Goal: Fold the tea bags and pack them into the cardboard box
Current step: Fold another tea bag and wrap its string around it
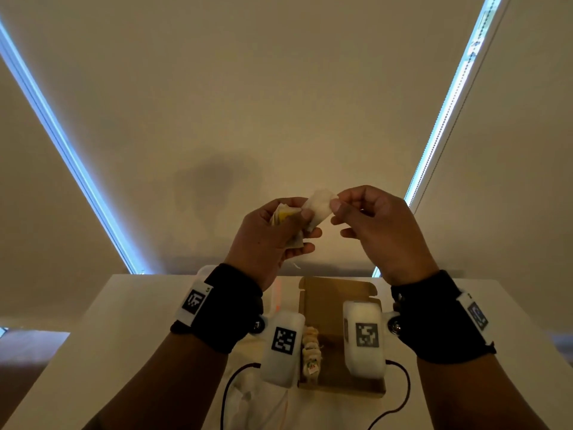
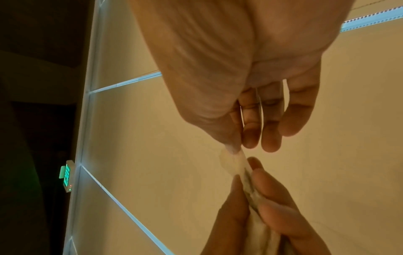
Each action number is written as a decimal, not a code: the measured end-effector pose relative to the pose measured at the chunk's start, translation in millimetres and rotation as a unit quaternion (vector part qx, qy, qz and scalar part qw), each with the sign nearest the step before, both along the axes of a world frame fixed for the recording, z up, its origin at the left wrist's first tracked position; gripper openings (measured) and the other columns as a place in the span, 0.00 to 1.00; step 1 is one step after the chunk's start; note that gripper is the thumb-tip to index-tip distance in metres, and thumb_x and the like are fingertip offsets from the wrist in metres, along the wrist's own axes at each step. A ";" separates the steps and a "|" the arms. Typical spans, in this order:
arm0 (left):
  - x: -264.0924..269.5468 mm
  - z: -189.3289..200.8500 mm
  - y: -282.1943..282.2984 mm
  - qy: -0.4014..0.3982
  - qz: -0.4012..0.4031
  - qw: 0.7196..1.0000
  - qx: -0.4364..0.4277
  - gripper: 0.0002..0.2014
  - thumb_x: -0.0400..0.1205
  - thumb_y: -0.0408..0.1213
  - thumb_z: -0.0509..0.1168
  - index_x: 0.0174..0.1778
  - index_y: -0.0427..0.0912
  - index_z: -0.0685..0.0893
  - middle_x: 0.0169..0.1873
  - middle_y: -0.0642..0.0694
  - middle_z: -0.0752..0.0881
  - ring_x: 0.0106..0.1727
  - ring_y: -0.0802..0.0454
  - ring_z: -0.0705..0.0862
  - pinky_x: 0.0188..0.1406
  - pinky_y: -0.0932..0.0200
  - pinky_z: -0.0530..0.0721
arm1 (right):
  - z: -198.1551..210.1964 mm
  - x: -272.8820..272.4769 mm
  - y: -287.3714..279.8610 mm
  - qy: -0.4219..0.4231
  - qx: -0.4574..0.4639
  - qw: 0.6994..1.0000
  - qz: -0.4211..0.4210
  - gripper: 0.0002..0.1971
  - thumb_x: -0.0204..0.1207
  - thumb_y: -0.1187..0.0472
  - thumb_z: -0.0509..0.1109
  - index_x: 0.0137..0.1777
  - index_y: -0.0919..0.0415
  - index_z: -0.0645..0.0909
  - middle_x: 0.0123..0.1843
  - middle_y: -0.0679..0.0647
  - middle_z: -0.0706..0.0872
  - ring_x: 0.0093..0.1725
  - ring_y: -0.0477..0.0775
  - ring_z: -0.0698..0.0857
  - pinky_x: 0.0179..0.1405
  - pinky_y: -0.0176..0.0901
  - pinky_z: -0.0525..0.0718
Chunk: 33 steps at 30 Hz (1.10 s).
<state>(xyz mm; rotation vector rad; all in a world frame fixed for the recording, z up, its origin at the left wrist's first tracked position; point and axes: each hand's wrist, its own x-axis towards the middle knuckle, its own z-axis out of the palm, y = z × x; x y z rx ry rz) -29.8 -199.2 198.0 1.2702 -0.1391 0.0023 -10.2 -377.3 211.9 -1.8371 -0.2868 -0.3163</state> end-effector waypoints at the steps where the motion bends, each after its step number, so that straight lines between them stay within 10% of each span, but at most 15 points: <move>1: -1.8 2.2 0.7 -0.002 0.003 1.000 0.005 0.08 0.87 0.35 0.68 0.60 0.41 0.87 0.45 0.40 0.92 0.47 0.46 0.92 0.40 0.58 0.88 | 1.8 -0.1 0.3 0.002 0.007 1.000 0.003 0.04 0.81 0.56 0.74 0.52 0.53 0.88 0.41 0.46 0.92 0.44 0.47 0.92 0.41 0.38 0.91; 13: -8.8 24.0 -4.5 -0.037 -0.009 0.999 -0.023 0.10 0.88 0.36 0.65 0.61 0.37 0.87 0.53 0.37 0.93 0.54 0.42 0.93 0.40 0.56 0.89 | 38.3 0.7 7.9 -0.043 0.035 0.998 0.008 0.05 0.82 0.55 0.73 0.53 0.53 0.89 0.44 0.48 0.93 0.44 0.50 0.91 0.42 0.42 0.91; 20: 1.5 38.1 6.4 0.092 -0.089 0.981 -0.145 0.17 0.91 0.43 0.57 0.65 0.34 0.84 0.54 0.35 0.90 0.37 0.53 0.88 0.24 0.66 0.83 | 67.7 3.7 9.7 -0.073 0.009 0.993 0.090 0.04 0.79 0.61 0.76 0.51 0.58 0.91 0.41 0.42 0.92 0.37 0.36 0.86 0.37 0.24 0.78; 25: 3.4 44.6 12.3 0.047 -0.153 0.979 -0.123 0.16 0.90 0.44 0.55 0.62 0.41 0.84 0.49 0.40 0.92 0.32 0.57 0.84 0.21 0.69 0.77 | 71.3 4.6 14.9 -0.078 -0.028 0.990 0.114 0.04 0.79 0.61 0.76 0.50 0.55 0.92 0.41 0.39 0.92 0.36 0.36 0.84 0.38 0.23 0.77; 33: 9.3 53.4 7.3 -0.033 -0.025 0.996 -0.073 0.15 0.79 0.42 0.71 0.59 0.41 0.90 0.40 0.47 0.86 0.35 0.53 0.80 0.24 0.66 0.74 | 59.7 3.9 23.7 -0.046 0.062 0.996 0.052 0.10 0.84 0.53 0.70 0.62 0.45 0.87 0.45 0.49 0.91 0.43 0.48 0.89 0.45 0.45 0.88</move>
